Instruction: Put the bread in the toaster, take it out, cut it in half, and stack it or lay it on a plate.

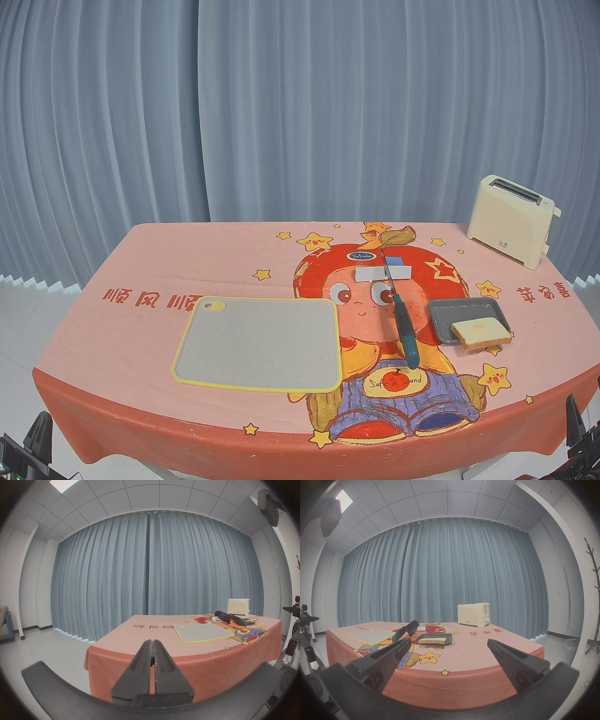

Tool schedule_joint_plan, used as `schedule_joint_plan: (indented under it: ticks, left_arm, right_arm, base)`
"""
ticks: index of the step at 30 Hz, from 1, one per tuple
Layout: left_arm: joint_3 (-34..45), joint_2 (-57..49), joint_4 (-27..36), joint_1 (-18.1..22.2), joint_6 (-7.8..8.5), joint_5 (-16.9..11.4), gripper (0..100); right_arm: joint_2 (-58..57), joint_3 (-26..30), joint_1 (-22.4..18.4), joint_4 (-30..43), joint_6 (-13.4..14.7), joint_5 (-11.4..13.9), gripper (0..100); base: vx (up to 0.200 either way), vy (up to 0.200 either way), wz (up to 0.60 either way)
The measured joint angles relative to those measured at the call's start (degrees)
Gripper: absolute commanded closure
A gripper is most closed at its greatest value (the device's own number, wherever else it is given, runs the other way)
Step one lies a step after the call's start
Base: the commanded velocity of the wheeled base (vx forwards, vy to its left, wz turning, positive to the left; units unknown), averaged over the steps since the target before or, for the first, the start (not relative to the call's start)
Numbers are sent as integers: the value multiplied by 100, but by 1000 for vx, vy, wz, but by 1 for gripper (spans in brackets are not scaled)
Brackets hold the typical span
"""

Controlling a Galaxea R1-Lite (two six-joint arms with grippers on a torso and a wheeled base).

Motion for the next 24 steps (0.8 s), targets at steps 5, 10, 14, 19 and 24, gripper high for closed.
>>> schedule_joint_plan:
  ticks: [5, 10, 14, 19, 24]
  left_arm:
    - [0, 0, 0, 0, 0, 0, 100]
    - [0, 0, 0, 0, -1, 0, 100]
    - [0, 0, 0, 0, 0, 0, 100]
    - [0, 0, 0, 0, -1, 0, 100]
    - [0, 0, 0, -2, 0, 0, 100]
  right_arm:
    - [0, 0, 0, 4, 0, 0, 0]
    - [0, 0, -2, 1, 0, 0, 0]
    - [0, 0, 0, 1, 2, 0, 0]
    - [0, 0, 0, 1, 2, 0, 0]
    - [0, 0, 0, 1, 0, 0, 0]
  base:
    - [0, 0, 0]
    - [0, 0, 0]
    - [0, 0, 0]
    - [0, 0, 0]
    - [0, 0, 0]
